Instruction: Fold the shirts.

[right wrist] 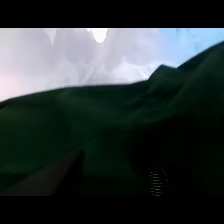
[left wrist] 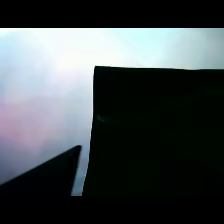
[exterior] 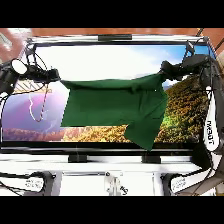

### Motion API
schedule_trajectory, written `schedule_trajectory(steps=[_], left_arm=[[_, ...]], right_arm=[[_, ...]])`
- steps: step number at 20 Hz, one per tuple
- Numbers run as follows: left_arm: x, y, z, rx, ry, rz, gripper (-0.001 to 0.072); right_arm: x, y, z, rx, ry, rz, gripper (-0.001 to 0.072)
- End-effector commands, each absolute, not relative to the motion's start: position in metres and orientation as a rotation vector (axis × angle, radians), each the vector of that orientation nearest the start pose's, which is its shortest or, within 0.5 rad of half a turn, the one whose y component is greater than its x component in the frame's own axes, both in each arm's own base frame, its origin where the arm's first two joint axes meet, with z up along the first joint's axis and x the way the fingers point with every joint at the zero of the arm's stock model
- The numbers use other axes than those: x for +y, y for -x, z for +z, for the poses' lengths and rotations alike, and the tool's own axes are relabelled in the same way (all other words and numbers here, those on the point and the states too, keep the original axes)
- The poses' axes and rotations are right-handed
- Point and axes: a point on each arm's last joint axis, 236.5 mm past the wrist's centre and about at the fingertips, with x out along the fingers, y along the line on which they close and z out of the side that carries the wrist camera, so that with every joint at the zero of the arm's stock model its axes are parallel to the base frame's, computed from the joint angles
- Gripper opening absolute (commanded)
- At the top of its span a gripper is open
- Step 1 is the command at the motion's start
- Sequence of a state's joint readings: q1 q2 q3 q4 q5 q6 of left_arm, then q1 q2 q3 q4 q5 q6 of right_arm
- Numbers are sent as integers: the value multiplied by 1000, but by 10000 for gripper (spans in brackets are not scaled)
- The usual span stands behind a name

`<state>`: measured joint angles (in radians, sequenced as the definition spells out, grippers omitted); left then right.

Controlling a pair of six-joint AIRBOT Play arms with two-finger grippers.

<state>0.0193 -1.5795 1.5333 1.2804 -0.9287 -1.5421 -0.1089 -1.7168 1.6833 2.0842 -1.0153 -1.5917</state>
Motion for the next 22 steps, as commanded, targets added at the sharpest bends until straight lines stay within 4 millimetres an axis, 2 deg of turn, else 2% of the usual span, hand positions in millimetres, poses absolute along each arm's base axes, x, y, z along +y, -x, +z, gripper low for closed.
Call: schedule_trajectory(steps=[1, 2, 4, 5, 6, 7, 9, 10, 12, 14, 18, 22], left_arm=[[-41, -508, 29, 1105, 286, -147, 714], [-27, -492, 28, 1181, 275, -131, 714], [2, -444, 17, 1379, 303, -100, 710], [14, -419, 9, 1480, 337, -88, 648], [21, -397, 0, 1555, 372, -81, 552], [20, -372, -10, 1627, 412, -105, 544], [3, -334, -31, 1702, 499, -197, 554], [-3, -323, -45, 1716, 556, -202, 631], [-16, -311, -69, 1726, 617, -217, 647], [-21, -312, -87, 1695, 655, -202, 645], [-37, -324, -94, 1653, 725, -249, 645], [-51, -333, -102, 1637, 698, -258, 643]], right_arm=[[27, -522, 39, 1110, -457, 176, 543], [4, -502, 43, 1164, -405, 134, 543], [-45, -450, 43, 1324, -325, 27, 542], [-63, -422, 43, 1409, -326, -2, 542], [-71, -400, 42, 1472, -355, -3, 538], [-75, -379, 39, 1525, -403, 0, 538], [-76, -353, 28, 1563, -498, -1, 538], [-74, -346, 21, 1561, -539, 0, 538], [-63, -338, 7, 1565, -601, 14, 538], [-54, -334, -4, 1579, -613, 37, 538], [-57, -343, -7, 1541, -609, 19, 538], [-58, -344, -8, 1535, -613, 12, 538]])
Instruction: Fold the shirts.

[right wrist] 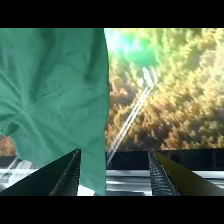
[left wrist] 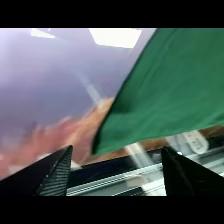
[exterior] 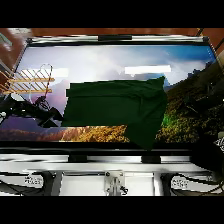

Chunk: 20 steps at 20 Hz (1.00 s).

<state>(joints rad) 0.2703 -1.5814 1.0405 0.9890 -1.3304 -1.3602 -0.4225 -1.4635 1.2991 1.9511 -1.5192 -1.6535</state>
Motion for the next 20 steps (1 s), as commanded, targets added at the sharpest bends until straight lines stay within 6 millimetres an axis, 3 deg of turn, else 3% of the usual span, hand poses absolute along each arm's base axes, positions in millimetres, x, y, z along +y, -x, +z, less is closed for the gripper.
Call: schedule_trajectory(steps=[1, 2, 3, 6, 9, 11, 14, 17, 20], left_arm=[[-55, -333, -104, 1643, 687, -265, 643], [-59, -333, -106, 1650, 678, -272, 641], [-64, -331, -108, 1659, 672, -279, 578], [-71, -331, -108, 1665, 670, -288, 248], [-73, -331, -106, 1664, 676, -294, 35], [-72, -336, -101, 1645, 669, -295, 34], [-70, -347, -89, 1601, 645, -307, 35], [-69, -356, -76, 1557, 619, -322, 35], [-68, -359, -70, 1537, 606, -330, 35]], right_arm=[[-58, -344, -8, 1534, -612, 11, 538], [-58, -344, -8, 1534, -612, 11, 538], [-58, -344, -8, 1536, -612, 12, 538], [-57, -344, -9, 1536, -613, 11, 538], [-46, -328, -28, 1599, -611, 24, 538], [-29, -321, -48, 1631, -560, 50, 538], [-10, -339, -72, 1575, -513, 53, 538], [4, -359, -90, 1541, -603, 58, 518], [14, -356, -110, 1593, -645, 68, 500]])
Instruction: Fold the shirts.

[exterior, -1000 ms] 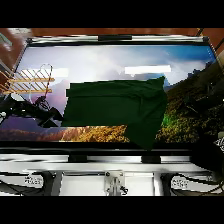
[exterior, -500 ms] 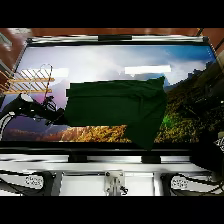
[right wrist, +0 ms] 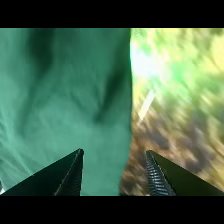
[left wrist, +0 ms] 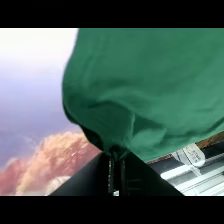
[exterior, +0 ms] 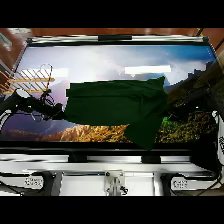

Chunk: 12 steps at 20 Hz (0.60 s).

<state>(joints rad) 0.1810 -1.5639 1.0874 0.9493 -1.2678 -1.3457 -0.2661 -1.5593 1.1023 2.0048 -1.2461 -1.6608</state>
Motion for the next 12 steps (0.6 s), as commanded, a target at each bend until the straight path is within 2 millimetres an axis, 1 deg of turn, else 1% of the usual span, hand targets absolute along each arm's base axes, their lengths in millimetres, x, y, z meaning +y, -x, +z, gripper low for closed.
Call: schedule_trajectory(steps=[1, 2, 3, 4, 5, 6, 7, 8, 9, 10, 11, 12], left_arm=[[-68, -359, -70, 1535, 605, -331, 35], [-68, -359, -70, 1535, 605, -331, 35], [-68, -359, -69, 1535, 605, -331, 35], [-68, -360, -69, 1532, 602, -332, 35], [-67, -362, -65, 1515, 577, -351, 34], [-66, -368, -55, 1474, 538, -373, 33], [-60, -380, -37, 1401, 486, -370, 33], [-51, -397, -9, 1303, 428, -352, 32], [-45, -416, 37, 1159, 364, -345, 32], [-41, -432, 92, 999, 293, -350, 33], [-39, -440, 164, 813, 219, -350, 33], [-37, -438, 237, 630, 164, -336, 34]], right_arm=[[18, -355, -115, 1608, -642, 73, 500], [23, -355, -120, 1619, -634, 80, 500], [28, -356, -124, 1618, -621, 86, 482], [30, -362, -125, 1596, -599, 88, 281], [31, -369, -120, 1569, -595, 93, 62], [34, -377, -106, 1534, -567, 138, 62], [36, -386, -84, 1483, -500, 197, 61], [34, -400, -51, 1393, -438, 239, 61], [32, -416, -9, 1280, -392, 258, 61], [30, -431, 47, 1136, -328, 277, 61], [28, -441, 114, 970, -248, 292, 61], [26, -442, 183, 796, -177, 294, 61]])
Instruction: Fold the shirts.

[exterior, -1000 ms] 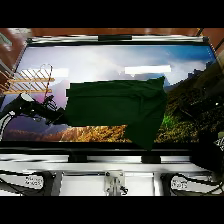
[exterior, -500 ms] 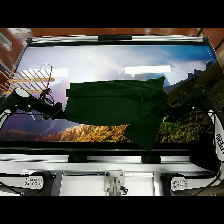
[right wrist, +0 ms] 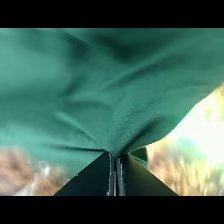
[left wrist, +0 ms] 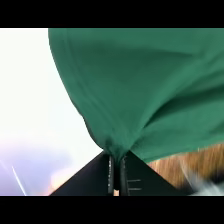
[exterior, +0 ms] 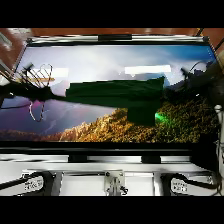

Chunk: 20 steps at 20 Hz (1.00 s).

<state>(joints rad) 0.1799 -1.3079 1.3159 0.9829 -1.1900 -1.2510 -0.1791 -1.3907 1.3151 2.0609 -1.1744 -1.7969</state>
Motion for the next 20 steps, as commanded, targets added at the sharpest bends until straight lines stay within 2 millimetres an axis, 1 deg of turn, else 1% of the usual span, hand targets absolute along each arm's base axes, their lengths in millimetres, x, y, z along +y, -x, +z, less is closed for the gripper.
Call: schedule_trajectory(steps=[1, 2, 3, 4, 5, 6, 7, 8, 9, 10, 12, 15, 16, 17, 18, 19, 20], left_arm=[[-37, -423, 321, 421, 111, -316, 34], [-38, -394, 401, 217, 61, -296, 35], [-42, -357, 464, 45, 23, -280, 35], [-46, -316, 514, -101, -10, -267, 35], [-52, -272, 554, -227, -38, -259, 35], [-58, -236, 575, -303, -59, -257, 35], [-64, -205, 585, -347, -80, -259, 35], [-69, -183, 586, -360, -97, -258, 35], [-70, -167, 583, -351, -97, -249, 35], [-67, -158, 578, -333, -87, -231, 35], [-60, -150, 567, -289, -96, -190, 35], [-52, -159, 542, -181, -126, -158, 35], [-50, -166, 532, -135, -130, -154, 35], [-46, -175, 521, -87, -133, -146, 35], [-42, -186, 506, -26, -134, -138, 35], [-37, -199, 489, 42, -132, -135, 35], [-35, -217, 468, 117, -119, -142, 35]], right_arm=[[25, -434, 263, 590, -119, 277, 61], [25, -416, 337, 391, -76, 251, 61], [24, -388, 406, 197, -37, 222, 61], [26, -349, 469, 7, 4, 198, 61], [28, -310, 512, -130, 40, 176, 61], [30, -270, 544, -232, 71, 154, 61], [33, -240, 560, -291, 95, 139, 61], [34, -213, 568, -325, 106, 122, 61], [34, -195, 568, -327, 101, 111, 61], [35, -182, 561, -302, 94, 104, 61], [33, -170, 540, -219, 106, 86, 61], [27, -170, 517, -119, 81, 61, 61], [27, -174, 510, -88, 72, 63, 61], [26, -181, 500, -38, 50, 69, 61], [26, -191, 485, 29, 29, 76, 61], [25, -204, 463, 127, 21, 84, 61], [23, -217, 439, 234, 17, 93, 62]])
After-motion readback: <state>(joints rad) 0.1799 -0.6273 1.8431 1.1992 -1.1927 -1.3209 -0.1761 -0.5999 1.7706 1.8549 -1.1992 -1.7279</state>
